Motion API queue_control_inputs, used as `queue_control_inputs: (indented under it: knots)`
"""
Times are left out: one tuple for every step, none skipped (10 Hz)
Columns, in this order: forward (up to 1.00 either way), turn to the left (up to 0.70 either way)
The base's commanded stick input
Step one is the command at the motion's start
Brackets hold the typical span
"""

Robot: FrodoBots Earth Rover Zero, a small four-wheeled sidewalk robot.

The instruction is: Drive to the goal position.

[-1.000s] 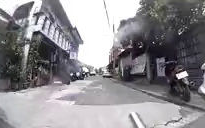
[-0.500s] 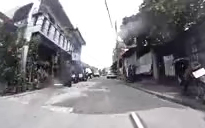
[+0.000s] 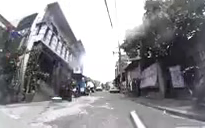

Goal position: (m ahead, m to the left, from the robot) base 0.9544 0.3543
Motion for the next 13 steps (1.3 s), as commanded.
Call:
queue_control_inputs:
  knots:
    - [0.70, 0.00]
    - [0.70, 0.00]
    - [0.70, 0.00]
    - [0.70, 0.00]
    - [0.70, 0.00]
    - [0.70, 0.00]
    - [0.70, 0.00]
    - [0.70, 0.00]
    - [0.70, 0.00]
    - [0.70, 0.00]
    - [0.70, 0.00]
    - [0.70, 0.00]
    - [0.70, -0.03]
